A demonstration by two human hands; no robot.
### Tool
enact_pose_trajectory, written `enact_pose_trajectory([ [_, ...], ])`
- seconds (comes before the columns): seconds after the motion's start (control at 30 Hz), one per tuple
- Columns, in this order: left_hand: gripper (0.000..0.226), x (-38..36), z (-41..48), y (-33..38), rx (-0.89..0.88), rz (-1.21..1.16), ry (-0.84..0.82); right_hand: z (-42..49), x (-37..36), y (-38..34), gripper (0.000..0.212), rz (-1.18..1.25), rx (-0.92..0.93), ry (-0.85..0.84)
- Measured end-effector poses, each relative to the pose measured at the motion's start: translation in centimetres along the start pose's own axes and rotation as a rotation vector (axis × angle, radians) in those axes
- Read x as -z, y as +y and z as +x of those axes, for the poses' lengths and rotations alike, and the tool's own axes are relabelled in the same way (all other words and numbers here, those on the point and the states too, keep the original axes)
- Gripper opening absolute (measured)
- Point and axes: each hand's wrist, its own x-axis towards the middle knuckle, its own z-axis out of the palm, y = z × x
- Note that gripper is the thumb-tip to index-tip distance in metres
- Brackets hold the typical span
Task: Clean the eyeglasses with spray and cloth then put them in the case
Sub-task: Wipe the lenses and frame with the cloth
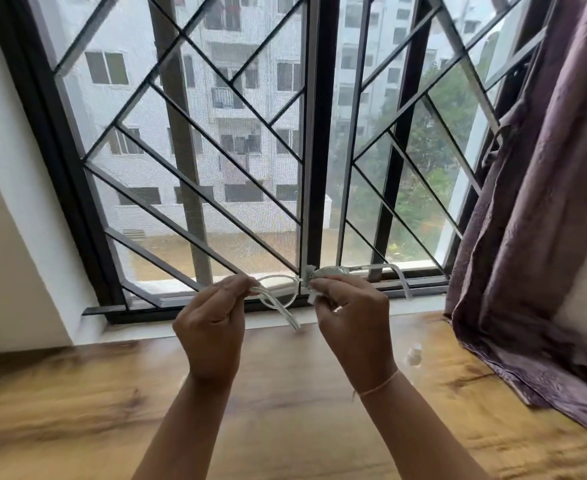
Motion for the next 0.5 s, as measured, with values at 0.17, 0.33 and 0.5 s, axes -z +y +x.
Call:
enact_pose_trajectory([
  [0.17, 0.014, 0.0, 0.1, 0.0, 0.001, -0.039, -0.012, 1.2, -0.1, 0.5, 0.026, -0.131, 0.043, -0.028],
  [0.33, 0.011, 0.1, 0.2, -0.2, 0.005, -0.029, 0.005, 1.2, -0.3, 1.1, 0.029, -0.279, 0.087, 0.051],
  [0.5, 0.012, 0.1, 0.1, -0.5, 0.021, 0.007, 0.026, 0.2, -0.1, 1.6, 0.022, -0.370, 0.115, 0.108],
])
